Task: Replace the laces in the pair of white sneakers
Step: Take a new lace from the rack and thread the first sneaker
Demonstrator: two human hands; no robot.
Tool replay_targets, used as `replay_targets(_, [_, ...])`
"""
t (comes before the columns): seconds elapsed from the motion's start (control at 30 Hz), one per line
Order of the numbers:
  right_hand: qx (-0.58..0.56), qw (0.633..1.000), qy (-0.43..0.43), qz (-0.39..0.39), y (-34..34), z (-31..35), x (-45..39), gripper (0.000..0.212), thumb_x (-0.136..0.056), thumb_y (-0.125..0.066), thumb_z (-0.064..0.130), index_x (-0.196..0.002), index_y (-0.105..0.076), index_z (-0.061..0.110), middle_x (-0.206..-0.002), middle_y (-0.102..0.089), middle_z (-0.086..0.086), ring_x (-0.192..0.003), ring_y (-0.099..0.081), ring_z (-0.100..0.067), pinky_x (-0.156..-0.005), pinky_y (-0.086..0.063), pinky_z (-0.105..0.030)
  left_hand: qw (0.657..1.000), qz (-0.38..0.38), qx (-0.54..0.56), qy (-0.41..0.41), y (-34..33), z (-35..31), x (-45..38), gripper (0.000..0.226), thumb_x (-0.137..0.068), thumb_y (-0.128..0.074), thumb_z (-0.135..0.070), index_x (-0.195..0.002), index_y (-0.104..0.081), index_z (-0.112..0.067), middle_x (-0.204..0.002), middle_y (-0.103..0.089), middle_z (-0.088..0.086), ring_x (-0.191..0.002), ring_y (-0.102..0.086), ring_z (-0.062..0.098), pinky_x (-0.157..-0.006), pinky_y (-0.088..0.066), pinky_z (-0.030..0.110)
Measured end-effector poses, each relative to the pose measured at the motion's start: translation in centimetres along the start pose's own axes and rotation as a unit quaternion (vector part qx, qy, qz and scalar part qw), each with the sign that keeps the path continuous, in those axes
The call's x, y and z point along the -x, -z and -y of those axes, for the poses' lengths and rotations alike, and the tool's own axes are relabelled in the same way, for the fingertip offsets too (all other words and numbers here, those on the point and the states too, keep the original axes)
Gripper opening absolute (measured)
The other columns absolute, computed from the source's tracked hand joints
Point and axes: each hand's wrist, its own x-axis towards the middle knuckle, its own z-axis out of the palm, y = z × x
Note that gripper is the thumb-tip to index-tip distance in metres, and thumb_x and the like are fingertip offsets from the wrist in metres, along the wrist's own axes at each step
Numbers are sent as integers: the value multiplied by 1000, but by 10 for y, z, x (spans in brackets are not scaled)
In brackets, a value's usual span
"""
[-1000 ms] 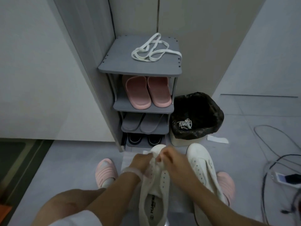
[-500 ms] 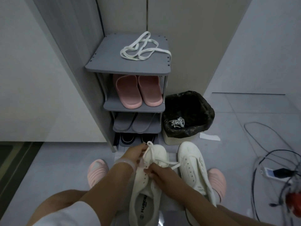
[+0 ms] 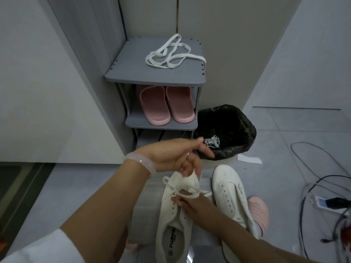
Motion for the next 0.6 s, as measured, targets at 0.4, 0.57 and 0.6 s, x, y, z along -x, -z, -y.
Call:
replay_targets(0.4, [-344, 915, -73, -196, 43, 41, 5, 17, -100, -36, 15, -88, -48, 13, -91, -72, -7, -89, -69, -17, -66, -53, -21, 676, -308, -655, -140, -26, 119, 21, 22, -90, -37, -21, -90, -57, -11, -91, -61, 8, -81, -62, 26, -63, -40, 29])
replay_targets(0.57, [-515, 822, -82, -229, 73, 83, 13, 18, -102, -32, 14, -92, -46, 10, -65, -65, -5, -58, -68, -18, -55, -55, -26, 582, -92, -794, -149, -40, 152, 33, 48, -90, -32, -51, -130, -50, -33, -137, -50, -8, -129, -45, 13, -105, -40, 36])
replay_targets(0.6, [-524, 815, -77, -235, 78, 95, 14, 18, -101, -33, 14, -90, -47, 10, -60, -60, -3, -51, -63, -15, -54, -55, -27, 613, -73, -775, -134, -42, 157, 29, 47, -93, -34, -48, -134, -46, -31, -143, -43, -6, -136, -36, 15, -112, -28, 40])
